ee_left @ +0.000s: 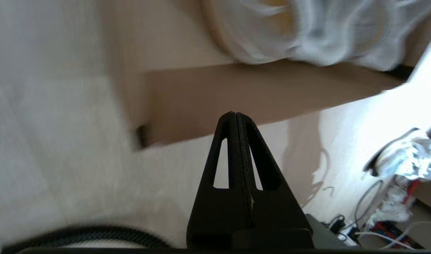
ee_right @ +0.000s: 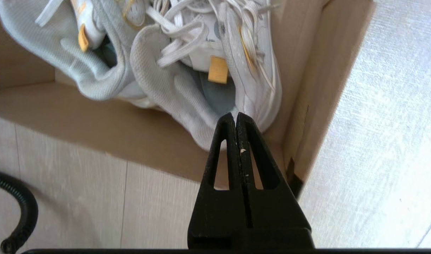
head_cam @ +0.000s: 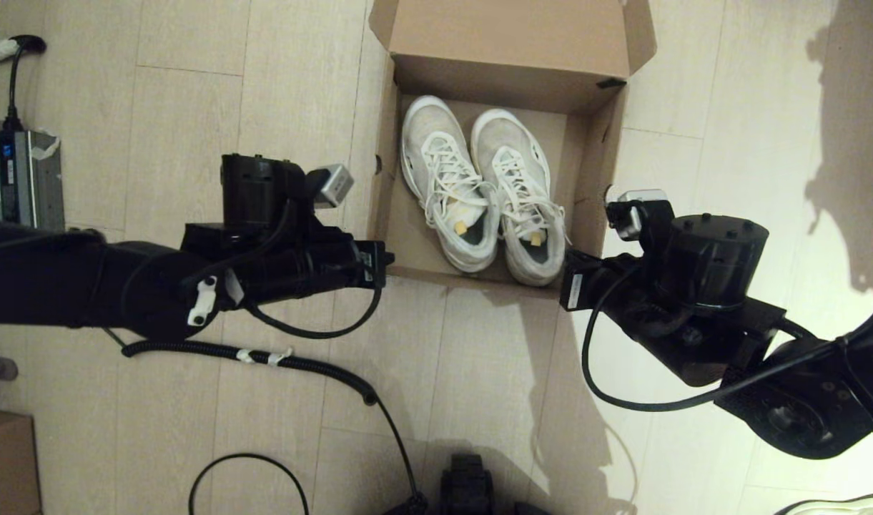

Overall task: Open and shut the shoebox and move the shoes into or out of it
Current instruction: Close the shoe box

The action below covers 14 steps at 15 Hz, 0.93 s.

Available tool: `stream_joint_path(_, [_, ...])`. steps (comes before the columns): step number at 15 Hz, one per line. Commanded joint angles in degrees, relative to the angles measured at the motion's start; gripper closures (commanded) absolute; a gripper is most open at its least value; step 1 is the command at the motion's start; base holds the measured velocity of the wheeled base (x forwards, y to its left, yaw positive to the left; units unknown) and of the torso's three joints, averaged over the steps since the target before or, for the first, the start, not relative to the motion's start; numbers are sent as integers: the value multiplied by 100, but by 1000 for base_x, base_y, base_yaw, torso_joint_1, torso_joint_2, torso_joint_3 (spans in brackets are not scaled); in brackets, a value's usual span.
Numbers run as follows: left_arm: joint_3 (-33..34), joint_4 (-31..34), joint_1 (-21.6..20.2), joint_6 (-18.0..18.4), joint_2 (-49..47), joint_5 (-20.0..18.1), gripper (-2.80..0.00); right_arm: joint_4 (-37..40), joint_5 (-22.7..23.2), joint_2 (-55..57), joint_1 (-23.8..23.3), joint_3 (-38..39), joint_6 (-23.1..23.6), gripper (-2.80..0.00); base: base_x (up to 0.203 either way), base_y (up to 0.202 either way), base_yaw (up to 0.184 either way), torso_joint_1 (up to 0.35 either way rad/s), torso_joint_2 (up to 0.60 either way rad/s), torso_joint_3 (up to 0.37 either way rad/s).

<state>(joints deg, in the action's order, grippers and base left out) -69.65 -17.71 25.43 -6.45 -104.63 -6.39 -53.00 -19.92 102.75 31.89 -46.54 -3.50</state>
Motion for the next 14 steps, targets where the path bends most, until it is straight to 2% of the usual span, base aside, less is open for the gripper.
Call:
stream_joint_path(1, [119,-13,-131,0,120,-3,0,-34,-12,-84,-56,171,0,0,0,0,0,0,0,0])
stream_joint_path(5, [6,-54,-174,30,-102,6,0,-51,5,65,-240,379,8,0,0,0,0,0,0,0])
stream_joint_path(8, [-197,-401,-133,160,-310,47,0,-501,13,428,-295,307,36,0,0,0,0,0,0,0])
stream_joint_path(10, [-405,-424,-87,294,-462,286,0,-654,14,659,-336,232,112,0,0,0,0,0,0,0])
stream_joint_path(13, [-504,-429,-10,305,-594,384,0,-667,14,764,-341,111,139,0,0,0,0,0,0,0])
stream_joint_path(14, [-530,-446,29,318,-632,542,0,-667,12,766,-341,102,146,0,0,0,0,0,0,0])
